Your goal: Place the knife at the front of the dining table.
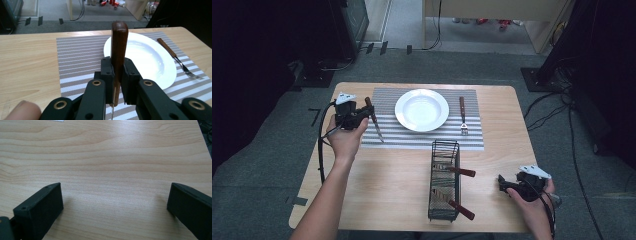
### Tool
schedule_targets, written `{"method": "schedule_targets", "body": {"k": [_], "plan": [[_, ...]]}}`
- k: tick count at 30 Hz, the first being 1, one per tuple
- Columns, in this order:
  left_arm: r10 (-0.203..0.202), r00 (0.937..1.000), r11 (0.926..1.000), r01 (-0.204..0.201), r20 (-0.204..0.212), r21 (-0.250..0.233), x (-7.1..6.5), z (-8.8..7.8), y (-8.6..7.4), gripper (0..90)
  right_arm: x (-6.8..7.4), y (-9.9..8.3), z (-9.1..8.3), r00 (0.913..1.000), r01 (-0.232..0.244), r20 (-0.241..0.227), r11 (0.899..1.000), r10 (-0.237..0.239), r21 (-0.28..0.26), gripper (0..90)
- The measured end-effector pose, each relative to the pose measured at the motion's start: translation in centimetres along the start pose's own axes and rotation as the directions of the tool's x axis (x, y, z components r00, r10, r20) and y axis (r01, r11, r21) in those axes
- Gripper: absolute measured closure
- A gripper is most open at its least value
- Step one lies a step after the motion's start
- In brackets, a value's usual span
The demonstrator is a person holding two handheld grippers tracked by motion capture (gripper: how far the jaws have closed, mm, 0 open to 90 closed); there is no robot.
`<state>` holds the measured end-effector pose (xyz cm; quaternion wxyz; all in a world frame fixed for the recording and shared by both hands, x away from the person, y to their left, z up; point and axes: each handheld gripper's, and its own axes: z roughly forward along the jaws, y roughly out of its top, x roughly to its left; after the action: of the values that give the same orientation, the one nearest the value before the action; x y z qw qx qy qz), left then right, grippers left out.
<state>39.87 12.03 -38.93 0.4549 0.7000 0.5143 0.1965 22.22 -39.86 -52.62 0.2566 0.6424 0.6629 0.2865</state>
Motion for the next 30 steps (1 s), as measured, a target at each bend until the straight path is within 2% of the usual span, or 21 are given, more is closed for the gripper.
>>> {"method": "schedule_targets", "body": {"k": [5, 11, 15, 17, 22, 27, 30], "plan": [[-0.040, 0.9992, 0.9992, 0.040, 0.001, -0.006, 0.6, 0.9, 0.3, 82.6, 0.0, 0.0, 0.0, 1.0000, 0.002, 0.000, 1.000, -0.002, -0.001, 0.0], [-0.048, 0.9988, 0.9988, 0.048, -0.001, -0.001, 0.8, 2.2, 0.8, 82.6, 0.0, 0.0, 0.0, 1.0000, 0.002, 0.000, 1.000, -0.002, -0.001, 0.0], [-0.059, 0.9982, 0.9982, 0.059, -0.006, -0.014, 0.9, 3.2, 1.0, 82.6, 0.0, 0.0, 0.0, 1.0000, 0.002, 0.000, 1.000, -0.002, -0.001, 0.0], [-0.096, 0.9953, 0.9952, 0.096, -0.012, -0.020, 1.4, 4.3, 1.1, 82.6, 0.0, 0.0, 0.0, 1.0000, 0.002, 0.000, 1.000, -0.002, -0.001, 0.0], [-0.131, 0.9912, 0.9906, 0.130, -0.018, -0.042, 1.9, 5.8, 1.0, 82.5, 0.0, 0.0, 0.0, 1.0000, 0.003, -0.001, 1.000, -0.003, -0.001, 0.0], [-0.152, 0.9878, 0.9862, 0.150, -0.032, -0.070, 2.1, 7.7, 0.7, 82.4, 0.0, 0.0, 0.0, 1.0000, 0.003, -0.001, 1.000, -0.003, -0.001, 0.0], [-0.154, 0.9871, 0.9863, 0.151, -0.044, -0.066, 2.1, 8.6, 0.8, 82.5, 0.0, 0.0, 0.0, 1.0000, 0.004, -0.002, 1.000, -0.004, -0.001, 0.0]]}}
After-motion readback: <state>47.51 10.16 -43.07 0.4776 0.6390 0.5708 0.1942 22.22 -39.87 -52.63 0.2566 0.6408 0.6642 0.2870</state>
